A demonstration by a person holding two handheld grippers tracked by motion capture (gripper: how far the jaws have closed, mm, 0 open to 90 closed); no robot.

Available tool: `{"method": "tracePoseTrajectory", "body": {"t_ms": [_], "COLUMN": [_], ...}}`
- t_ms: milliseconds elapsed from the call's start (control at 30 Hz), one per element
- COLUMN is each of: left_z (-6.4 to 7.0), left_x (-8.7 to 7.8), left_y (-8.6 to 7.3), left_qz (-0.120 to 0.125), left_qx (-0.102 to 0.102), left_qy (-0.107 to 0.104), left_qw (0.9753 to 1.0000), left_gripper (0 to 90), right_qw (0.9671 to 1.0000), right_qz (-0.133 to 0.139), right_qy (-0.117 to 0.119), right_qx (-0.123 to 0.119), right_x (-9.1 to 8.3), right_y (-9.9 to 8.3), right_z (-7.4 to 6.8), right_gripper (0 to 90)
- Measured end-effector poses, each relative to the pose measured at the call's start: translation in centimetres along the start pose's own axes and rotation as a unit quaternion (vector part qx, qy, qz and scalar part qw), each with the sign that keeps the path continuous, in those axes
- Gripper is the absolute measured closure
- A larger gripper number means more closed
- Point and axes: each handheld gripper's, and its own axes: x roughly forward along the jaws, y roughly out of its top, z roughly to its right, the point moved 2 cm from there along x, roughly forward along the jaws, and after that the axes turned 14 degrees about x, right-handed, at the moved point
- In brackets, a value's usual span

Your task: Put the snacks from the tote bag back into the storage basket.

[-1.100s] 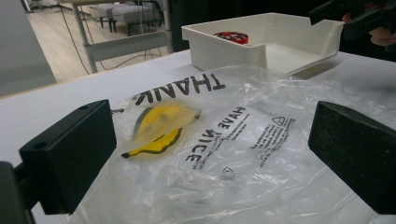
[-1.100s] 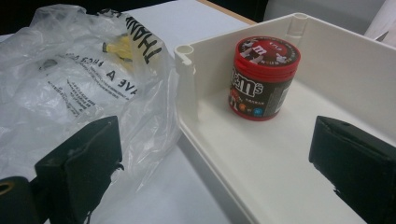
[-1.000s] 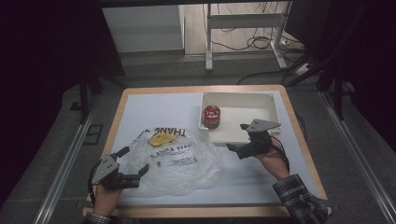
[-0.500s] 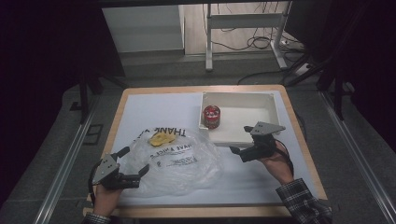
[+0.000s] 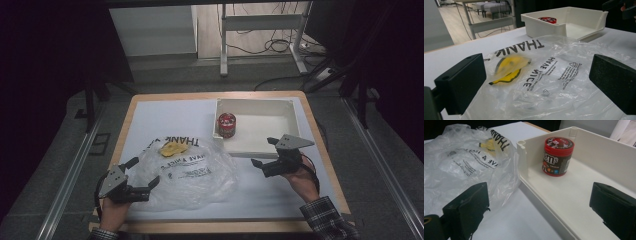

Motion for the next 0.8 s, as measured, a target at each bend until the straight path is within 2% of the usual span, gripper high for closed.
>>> {"method": "tracePoseTrajectory", "body": {"t_ms": [800], "left_z": [-0.1], "left_x": [-0.1], "left_y": [0.0], "left_qz": [0.003], "left_qx": [-0.003], "left_qy": [0.002], "left_qw": [1.0000], "left_gripper": [0.8], "right_qw": [0.9990], "right_qz": [0.039], "right_qy": [-0.009], "right_qx": [0.022], "right_x": [-3.4], "right_y": [-2.0], "right_z": [0.8], "right_gripper": [2.4]}}
